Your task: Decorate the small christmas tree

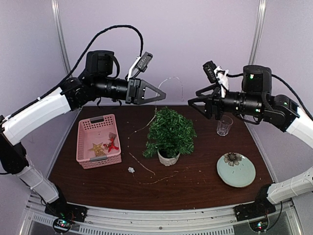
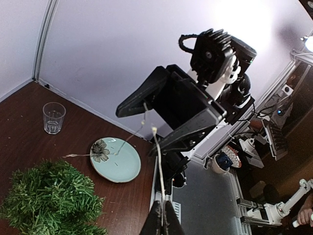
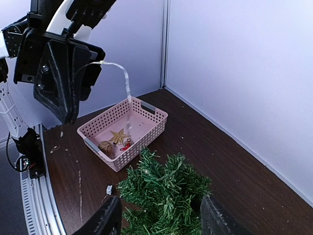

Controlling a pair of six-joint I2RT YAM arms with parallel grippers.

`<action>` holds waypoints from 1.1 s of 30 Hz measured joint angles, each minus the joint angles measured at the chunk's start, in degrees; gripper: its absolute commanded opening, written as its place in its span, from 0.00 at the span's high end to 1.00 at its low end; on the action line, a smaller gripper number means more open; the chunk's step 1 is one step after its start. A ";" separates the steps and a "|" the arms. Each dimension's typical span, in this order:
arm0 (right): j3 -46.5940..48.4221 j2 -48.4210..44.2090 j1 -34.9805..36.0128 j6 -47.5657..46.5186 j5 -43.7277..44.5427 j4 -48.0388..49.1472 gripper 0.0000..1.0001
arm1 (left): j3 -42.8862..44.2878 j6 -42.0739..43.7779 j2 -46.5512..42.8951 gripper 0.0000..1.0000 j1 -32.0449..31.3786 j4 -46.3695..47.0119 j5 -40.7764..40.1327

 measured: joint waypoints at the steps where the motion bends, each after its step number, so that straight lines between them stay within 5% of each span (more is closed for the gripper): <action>1: 0.00 0.39 0.11 -0.74 0.22 0.50 0.46 | -0.02 -0.72 0.09 1.00 0.00 0.74 0.44; 18: 1.27 6.58 1.62 -7.32 4.57 7.45 0.84 | -1.11 -6.45 0.13 1.00 0.00 6.56 2.97; 22: 1.57 6.58 1.62 -7.85 5.14 8.52 0.99 | -1.53 -6.75 0.13 1.00 0.00 6.67 2.99; 33: 1.66 5.81 1.11 -4.70 3.89 5.42 1.00 | -1.18 -3.43 0.13 1.00 0.22 1.88 -2.23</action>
